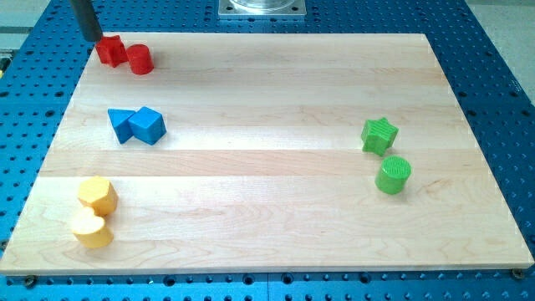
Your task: Push the red star top to the green star
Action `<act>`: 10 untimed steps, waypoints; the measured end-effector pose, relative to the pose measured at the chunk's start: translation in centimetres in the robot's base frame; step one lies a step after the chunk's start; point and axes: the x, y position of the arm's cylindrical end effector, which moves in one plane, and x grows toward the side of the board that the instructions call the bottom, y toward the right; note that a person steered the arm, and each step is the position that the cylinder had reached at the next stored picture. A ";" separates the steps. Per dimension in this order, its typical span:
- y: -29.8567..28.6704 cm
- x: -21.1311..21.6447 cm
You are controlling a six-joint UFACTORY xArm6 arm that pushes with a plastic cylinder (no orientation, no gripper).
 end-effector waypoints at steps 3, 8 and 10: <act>3.5 4.7; 18.7 4.2; 30.6 3.5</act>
